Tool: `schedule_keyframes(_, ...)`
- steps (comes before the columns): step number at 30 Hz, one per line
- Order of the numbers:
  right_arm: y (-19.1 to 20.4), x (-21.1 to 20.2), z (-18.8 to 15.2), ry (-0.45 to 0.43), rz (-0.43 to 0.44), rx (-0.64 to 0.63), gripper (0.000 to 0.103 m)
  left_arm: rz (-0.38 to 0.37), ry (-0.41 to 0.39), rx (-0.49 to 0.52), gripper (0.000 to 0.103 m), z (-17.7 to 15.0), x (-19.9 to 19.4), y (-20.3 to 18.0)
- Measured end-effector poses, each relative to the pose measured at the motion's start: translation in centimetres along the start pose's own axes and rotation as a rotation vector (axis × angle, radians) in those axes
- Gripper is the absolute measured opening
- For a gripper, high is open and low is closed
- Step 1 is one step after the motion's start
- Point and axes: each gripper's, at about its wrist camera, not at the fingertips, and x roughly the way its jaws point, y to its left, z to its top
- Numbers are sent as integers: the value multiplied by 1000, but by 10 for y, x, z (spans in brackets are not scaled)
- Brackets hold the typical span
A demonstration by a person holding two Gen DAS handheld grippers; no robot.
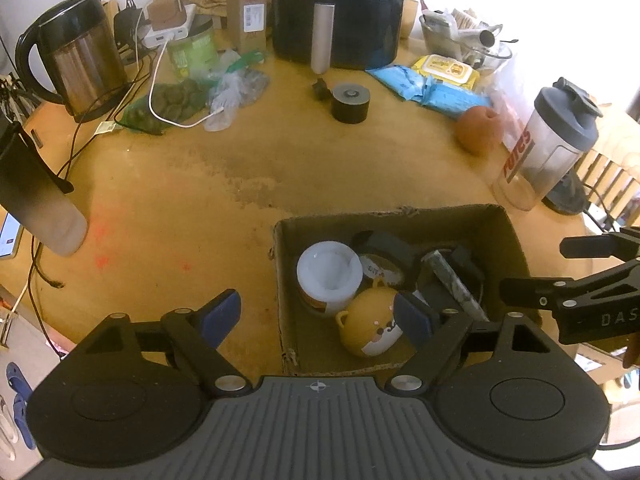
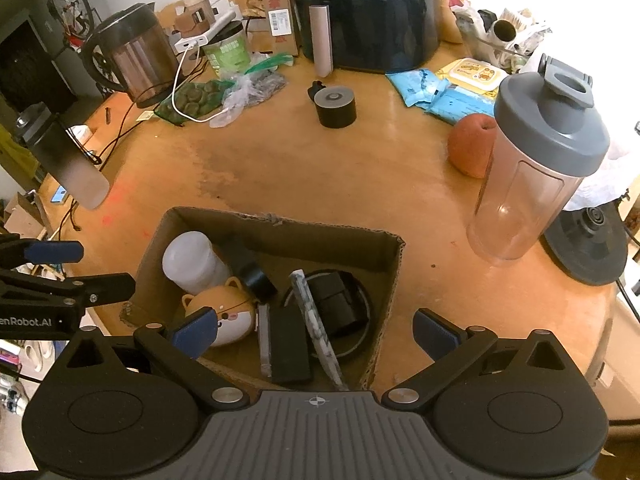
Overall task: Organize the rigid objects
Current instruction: 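Withdraw both grippers from the box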
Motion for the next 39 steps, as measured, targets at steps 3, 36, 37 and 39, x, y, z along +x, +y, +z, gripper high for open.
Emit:
schedule_keyframes(3,-2,2,1,1,-13,6,103,-6,1,4,84,3,2,1)
schedule_keyframes(36,3,22,49,-51,-48,-14,103,-16,-73,21,84,55,26,23)
schedule_keyframes(37,4,23,54,-54,-49,-18,103,-15,-80,22,84,57,27,23)
schedule_keyframes(39,4,25,63,-59,-47,-21,103,0,-92,29,84,63,30,23)
